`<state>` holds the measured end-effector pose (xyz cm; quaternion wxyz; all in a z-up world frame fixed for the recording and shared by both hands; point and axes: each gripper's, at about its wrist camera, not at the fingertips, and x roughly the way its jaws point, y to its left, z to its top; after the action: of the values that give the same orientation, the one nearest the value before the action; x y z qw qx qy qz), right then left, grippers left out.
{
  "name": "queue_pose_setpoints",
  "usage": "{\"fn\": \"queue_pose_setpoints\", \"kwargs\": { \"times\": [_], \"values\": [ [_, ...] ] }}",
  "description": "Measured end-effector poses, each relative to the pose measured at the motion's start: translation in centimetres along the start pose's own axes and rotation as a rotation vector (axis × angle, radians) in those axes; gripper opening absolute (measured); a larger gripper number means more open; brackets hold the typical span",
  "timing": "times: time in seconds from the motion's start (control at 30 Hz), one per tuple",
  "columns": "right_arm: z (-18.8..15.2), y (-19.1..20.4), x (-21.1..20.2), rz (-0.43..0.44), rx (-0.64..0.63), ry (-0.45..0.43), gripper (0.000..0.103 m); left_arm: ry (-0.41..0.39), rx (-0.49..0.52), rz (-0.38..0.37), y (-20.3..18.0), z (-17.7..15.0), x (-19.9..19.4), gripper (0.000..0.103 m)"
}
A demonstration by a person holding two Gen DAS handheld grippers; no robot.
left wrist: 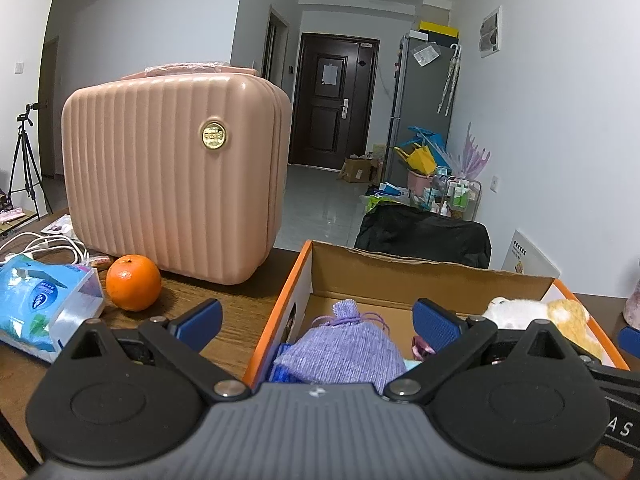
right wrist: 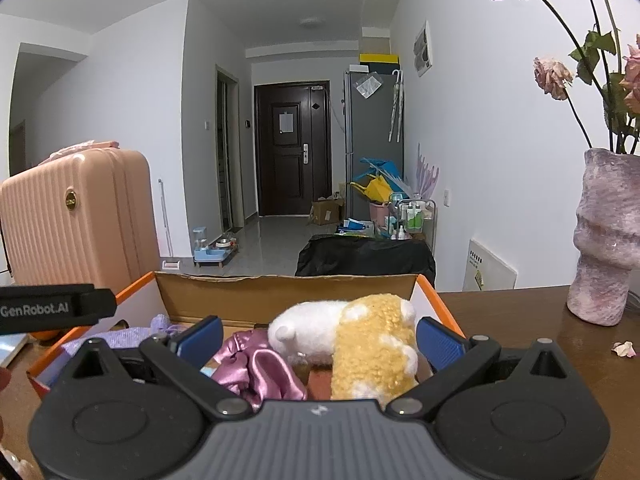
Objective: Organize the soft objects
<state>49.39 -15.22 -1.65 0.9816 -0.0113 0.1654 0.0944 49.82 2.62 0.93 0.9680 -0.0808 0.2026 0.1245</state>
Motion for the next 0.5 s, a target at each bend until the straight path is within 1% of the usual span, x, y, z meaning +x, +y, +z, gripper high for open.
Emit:
{"fn": "queue_pose_setpoints", "kwargs": {
  "times": [0.5],
  "values": [
    [-1.1, 0.0, -3.2, -0.003, -0.023, -0.023, 0.103, -0.013, 0.035, -0.012, 0.5, -1.5, -2.9, 0.103]
  ]
}}
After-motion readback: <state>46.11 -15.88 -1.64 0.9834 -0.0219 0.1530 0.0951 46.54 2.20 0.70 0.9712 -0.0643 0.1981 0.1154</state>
